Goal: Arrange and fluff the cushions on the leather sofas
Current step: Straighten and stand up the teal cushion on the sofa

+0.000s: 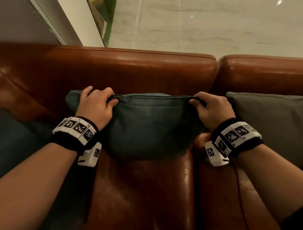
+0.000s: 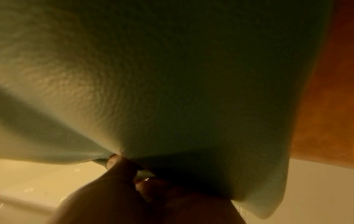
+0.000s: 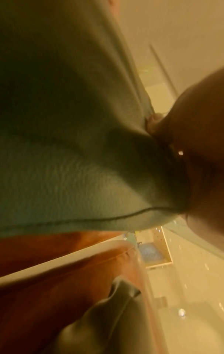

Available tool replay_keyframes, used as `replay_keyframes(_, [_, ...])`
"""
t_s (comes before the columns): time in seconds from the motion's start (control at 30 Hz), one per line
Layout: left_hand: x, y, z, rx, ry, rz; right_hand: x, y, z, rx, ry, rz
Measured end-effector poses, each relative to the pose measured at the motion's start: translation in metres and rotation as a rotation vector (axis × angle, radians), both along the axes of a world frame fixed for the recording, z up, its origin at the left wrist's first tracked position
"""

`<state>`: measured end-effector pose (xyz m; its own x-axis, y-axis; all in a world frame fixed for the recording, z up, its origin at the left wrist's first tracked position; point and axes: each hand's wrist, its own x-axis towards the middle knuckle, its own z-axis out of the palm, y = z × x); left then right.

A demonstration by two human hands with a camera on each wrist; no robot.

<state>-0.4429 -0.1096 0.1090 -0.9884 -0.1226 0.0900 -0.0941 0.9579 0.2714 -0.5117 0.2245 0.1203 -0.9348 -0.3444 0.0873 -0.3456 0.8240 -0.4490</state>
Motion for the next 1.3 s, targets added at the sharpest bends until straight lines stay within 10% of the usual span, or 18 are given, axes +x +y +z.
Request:
replay_keyframes(0.3, [-0.013,0.053,-0.011,-0.049,-0.209,0.111,-0.001,0.018,-0.008,0.249,-0.03,0.081])
replay_keyframes(0.5, [0.013,0.109,-0.057,-0.178,-0.179,-0.25,0.041,-0.05,-0.056,0.288,-0.051,0.289])
replay_keyframes(0.77, [-0.025,-0.017,-0.083,-0.201,-0.182,-0.127,-0.002,-0.01,-0.086,0.489,-0.108,-0.137])
replay_keyframes(1.3, [-0.072,0.032,-0.036,0.163,-0.206,-0.161,-0.025,-0.108,-0.029,0.114,-0.19,-0.052])
